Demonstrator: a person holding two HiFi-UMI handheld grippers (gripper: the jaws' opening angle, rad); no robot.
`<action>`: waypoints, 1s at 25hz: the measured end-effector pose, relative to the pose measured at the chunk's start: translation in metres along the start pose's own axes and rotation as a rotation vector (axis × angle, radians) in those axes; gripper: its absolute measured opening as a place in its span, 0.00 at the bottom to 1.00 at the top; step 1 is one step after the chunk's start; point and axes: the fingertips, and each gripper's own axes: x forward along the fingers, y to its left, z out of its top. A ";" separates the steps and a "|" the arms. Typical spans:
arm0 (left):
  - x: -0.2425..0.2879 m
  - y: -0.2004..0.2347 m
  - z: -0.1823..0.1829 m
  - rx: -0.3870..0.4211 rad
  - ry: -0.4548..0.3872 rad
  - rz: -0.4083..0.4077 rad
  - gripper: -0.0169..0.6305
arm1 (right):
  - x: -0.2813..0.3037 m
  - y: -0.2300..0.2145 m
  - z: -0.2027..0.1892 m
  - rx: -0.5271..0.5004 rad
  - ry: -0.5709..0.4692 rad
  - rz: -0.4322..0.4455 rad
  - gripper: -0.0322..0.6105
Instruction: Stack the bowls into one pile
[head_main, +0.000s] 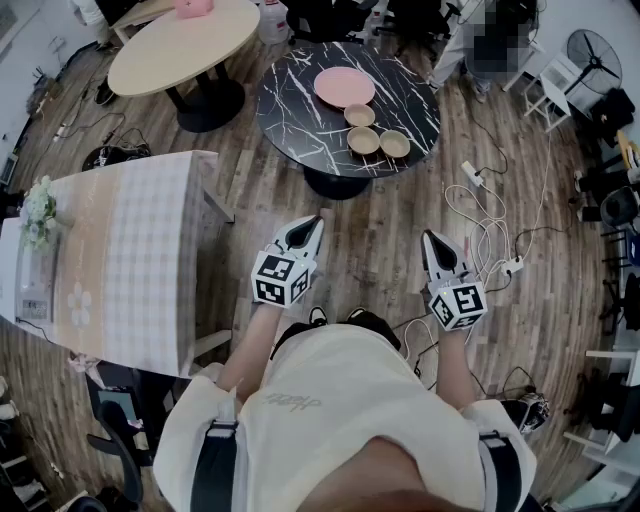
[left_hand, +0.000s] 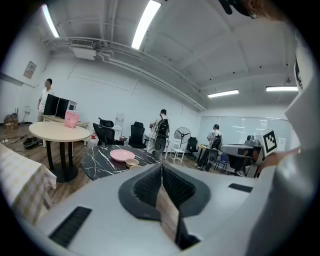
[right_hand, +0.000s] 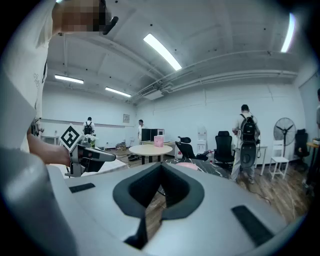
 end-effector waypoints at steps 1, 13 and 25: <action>0.002 0.001 -0.001 0.014 0.003 0.001 0.06 | 0.003 0.000 0.001 -0.009 -0.003 0.007 0.06; 0.012 0.005 -0.013 0.036 0.040 -0.017 0.06 | 0.022 -0.001 0.002 0.076 -0.029 -0.008 0.06; 0.042 -0.006 -0.027 0.021 0.088 -0.058 0.06 | 0.010 -0.010 -0.011 0.023 0.035 -0.021 0.06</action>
